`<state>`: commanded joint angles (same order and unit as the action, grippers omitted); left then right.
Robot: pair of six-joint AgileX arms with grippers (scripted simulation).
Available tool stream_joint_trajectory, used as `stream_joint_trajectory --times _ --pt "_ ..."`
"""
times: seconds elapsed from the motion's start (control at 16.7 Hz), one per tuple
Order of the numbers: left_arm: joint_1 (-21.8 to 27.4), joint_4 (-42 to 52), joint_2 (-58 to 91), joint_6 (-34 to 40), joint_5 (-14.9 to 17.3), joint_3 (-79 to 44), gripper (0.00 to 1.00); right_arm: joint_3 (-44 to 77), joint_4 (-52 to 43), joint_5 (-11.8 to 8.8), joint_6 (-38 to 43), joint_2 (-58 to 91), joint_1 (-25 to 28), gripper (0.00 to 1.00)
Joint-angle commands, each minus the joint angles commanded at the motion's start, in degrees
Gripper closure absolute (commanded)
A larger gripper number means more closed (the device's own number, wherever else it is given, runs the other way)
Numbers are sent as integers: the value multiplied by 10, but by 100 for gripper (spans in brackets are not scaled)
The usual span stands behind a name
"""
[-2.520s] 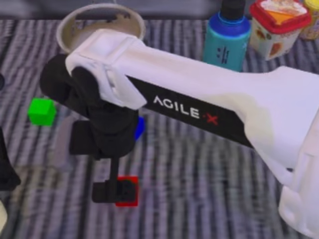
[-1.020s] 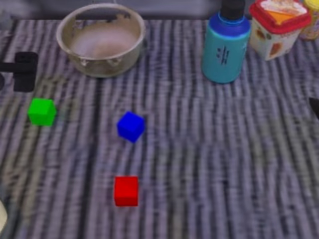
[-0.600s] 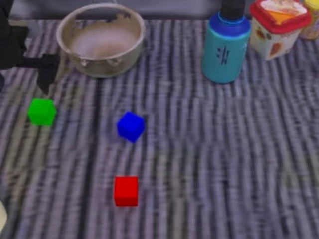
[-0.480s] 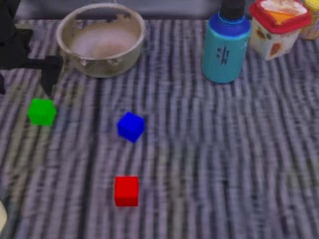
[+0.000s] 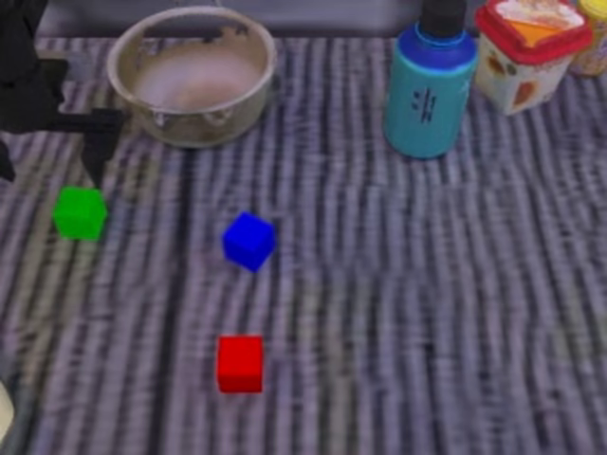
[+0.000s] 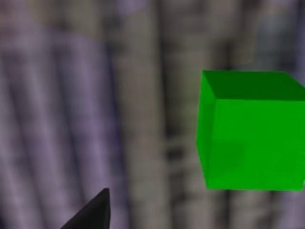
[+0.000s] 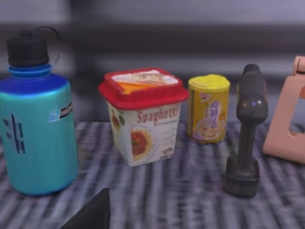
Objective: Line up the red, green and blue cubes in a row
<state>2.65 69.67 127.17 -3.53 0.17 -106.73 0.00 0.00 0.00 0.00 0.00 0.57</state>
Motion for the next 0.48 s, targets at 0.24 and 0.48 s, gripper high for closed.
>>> stream_joint_trajectory --times 0.24,0.48 --pt "2 -40 10 -2 0 29 0 0 0 0 0 0 0 0" --pt "2 -125 35 -1 0 87 0 0 0 0 0 0 0 0"
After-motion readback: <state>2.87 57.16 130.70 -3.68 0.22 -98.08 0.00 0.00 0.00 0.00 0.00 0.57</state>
